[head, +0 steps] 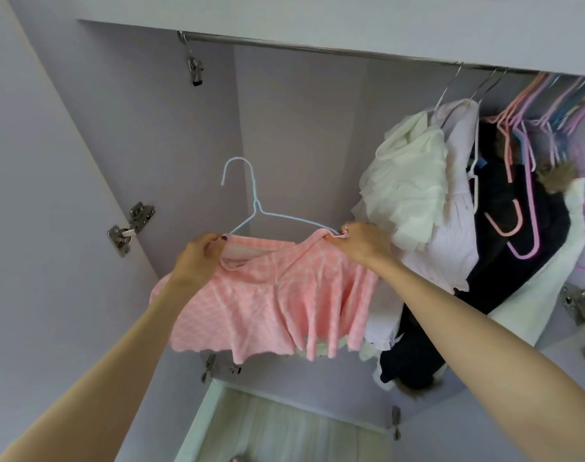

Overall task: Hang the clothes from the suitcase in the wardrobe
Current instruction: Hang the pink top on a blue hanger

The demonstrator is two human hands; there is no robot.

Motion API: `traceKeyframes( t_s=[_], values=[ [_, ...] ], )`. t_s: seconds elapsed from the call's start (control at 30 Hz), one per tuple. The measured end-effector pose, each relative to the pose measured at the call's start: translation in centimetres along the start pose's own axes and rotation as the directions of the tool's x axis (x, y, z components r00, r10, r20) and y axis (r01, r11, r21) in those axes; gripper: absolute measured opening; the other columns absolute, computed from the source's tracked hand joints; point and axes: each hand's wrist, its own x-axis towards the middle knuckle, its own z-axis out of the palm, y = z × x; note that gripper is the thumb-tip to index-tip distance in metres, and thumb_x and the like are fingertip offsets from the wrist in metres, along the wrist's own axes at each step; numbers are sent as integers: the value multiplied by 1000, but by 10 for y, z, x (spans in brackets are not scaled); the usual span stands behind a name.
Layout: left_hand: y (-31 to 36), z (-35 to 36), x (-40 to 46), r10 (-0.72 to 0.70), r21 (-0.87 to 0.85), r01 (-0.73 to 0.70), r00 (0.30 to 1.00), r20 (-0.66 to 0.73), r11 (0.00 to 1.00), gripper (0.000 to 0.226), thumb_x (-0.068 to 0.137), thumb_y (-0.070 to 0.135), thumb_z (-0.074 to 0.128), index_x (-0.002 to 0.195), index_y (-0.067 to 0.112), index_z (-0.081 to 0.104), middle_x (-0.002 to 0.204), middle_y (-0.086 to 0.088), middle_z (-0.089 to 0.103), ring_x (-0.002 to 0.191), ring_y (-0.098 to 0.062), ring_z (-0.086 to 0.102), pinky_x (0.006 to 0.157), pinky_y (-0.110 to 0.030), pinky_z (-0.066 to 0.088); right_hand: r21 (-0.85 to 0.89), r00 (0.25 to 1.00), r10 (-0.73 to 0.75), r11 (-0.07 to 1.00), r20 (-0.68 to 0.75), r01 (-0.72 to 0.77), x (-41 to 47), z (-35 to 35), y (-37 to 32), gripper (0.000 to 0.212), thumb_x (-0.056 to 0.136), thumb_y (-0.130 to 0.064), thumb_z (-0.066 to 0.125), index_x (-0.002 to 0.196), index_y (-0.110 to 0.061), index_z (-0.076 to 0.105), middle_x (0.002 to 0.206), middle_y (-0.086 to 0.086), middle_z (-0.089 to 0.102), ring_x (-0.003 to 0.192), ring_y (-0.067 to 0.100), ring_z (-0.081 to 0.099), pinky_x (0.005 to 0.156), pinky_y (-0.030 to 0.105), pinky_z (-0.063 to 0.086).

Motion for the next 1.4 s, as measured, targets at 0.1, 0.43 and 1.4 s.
traceKeyframes(
  t_s=[0.1,0.43,1.4],
  values=[
    [7,5,-4,27,61,-25,999,-34,998,31,95,13,42,121,10,57,118,-16,61,108,-37,56,92,-37,41,17,996,86,996,2,-86,-5,-6,10,49,84,-59,53,58,-19,43,62,-2,50,75,27,56,65,28,36],
    [87,20,-27,473,83,-468,847,-241,880,42,93,-2,40,134,6,46,143,-17,38,134,-30,35,111,-39,32,706,978,11,690,207,-158,-32,-21,50,17,91,-20,54,105,-12,61,105,8,67,100,25,63,92,38,49],
    [233,9,21,868,556,-675,451,-207,484,82,81,-6,45,149,19,8,157,-16,-3,143,-40,-7,115,-50,4,545,876,425,801,-227,-248,9,-101,51,38,96,-7,36,133,-1,38,128,18,56,112,36,57,87,37,46]
  ],
)
